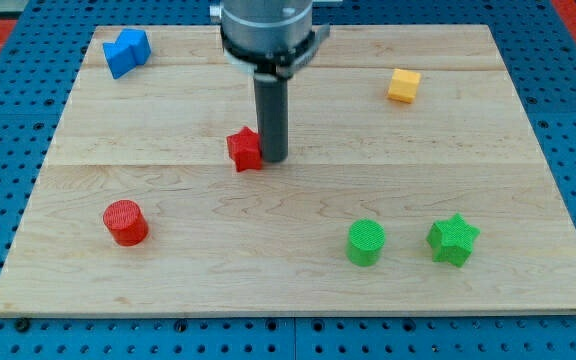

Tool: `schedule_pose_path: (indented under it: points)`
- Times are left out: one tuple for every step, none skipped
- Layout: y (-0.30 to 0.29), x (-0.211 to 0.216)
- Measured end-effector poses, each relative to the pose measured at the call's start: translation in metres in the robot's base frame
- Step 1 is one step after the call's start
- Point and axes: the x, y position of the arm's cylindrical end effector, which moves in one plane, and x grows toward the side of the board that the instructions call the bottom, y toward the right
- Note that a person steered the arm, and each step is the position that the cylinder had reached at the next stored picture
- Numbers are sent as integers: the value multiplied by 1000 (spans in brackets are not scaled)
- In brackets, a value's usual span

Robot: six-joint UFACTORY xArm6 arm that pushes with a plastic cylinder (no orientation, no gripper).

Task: Move the red star diagonally top left to the green circle

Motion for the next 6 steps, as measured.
schedule_pose_path:
  points:
    - [-1,-13]
    - [-38,17]
    - [-20,83]
    - [-4,65]
    - [-29,2]
    - [-131,1]
